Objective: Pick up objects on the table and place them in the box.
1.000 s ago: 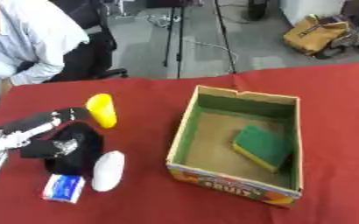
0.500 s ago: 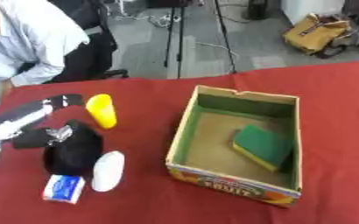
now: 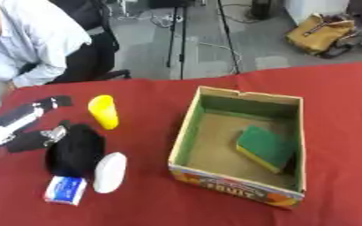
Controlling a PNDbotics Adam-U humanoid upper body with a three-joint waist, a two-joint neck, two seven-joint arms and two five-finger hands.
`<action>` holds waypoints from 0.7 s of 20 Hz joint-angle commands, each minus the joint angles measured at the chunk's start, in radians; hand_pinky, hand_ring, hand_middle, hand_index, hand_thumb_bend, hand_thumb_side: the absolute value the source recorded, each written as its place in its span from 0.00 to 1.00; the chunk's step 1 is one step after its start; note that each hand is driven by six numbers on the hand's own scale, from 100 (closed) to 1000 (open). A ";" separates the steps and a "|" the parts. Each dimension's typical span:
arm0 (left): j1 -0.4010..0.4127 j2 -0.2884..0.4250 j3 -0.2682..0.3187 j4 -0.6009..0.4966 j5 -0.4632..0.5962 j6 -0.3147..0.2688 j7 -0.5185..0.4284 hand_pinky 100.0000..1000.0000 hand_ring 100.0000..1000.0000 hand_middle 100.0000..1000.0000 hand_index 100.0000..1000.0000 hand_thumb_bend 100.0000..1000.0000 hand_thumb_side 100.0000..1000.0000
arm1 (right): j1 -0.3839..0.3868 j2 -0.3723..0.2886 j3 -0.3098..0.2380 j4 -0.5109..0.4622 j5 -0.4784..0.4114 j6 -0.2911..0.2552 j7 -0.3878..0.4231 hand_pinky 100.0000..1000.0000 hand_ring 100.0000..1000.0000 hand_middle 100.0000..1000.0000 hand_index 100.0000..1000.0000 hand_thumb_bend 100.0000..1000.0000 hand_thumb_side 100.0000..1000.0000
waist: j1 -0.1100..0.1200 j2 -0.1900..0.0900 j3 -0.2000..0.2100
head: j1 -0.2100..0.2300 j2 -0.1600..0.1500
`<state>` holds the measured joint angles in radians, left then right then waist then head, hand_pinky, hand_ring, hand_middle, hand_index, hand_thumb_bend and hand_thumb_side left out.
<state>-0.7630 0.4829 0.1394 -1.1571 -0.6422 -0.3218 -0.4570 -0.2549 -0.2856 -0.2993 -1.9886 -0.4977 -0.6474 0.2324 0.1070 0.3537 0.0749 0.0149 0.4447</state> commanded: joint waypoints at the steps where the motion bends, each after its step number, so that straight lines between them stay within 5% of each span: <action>1: -0.012 0.015 0.027 0.000 -0.020 0.010 0.005 1.00 1.00 1.00 1.00 0.00 0.85 | -0.007 -0.014 -0.003 -0.011 0.001 0.001 -0.005 0.85 0.81 0.63 0.64 0.00 1.00 | -0.005 -0.021 0.000 | 0.003 0.000; 7: -0.017 0.009 0.038 0.036 -0.047 0.013 0.006 1.00 1.00 1.00 1.00 0.00 0.99 | -0.008 -0.012 -0.003 -0.011 0.000 0.003 -0.012 0.85 0.81 0.62 0.64 0.00 1.00 | -0.007 -0.020 -0.005 | 0.006 -0.004; 14: -0.025 0.007 0.046 0.073 -0.078 0.001 0.025 1.00 1.00 1.00 1.00 0.00 1.00 | -0.008 -0.010 -0.001 -0.011 -0.001 0.007 -0.012 0.85 0.81 0.62 0.63 0.00 1.00 | -0.008 -0.019 -0.009 | 0.008 -0.009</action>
<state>-0.7666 0.4692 0.1730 -1.0803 -0.7122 -0.3180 -0.4382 -0.2550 -0.2855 -0.2993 -1.9886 -0.4977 -0.6415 0.2216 0.1038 0.3537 0.0664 0.0193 0.4444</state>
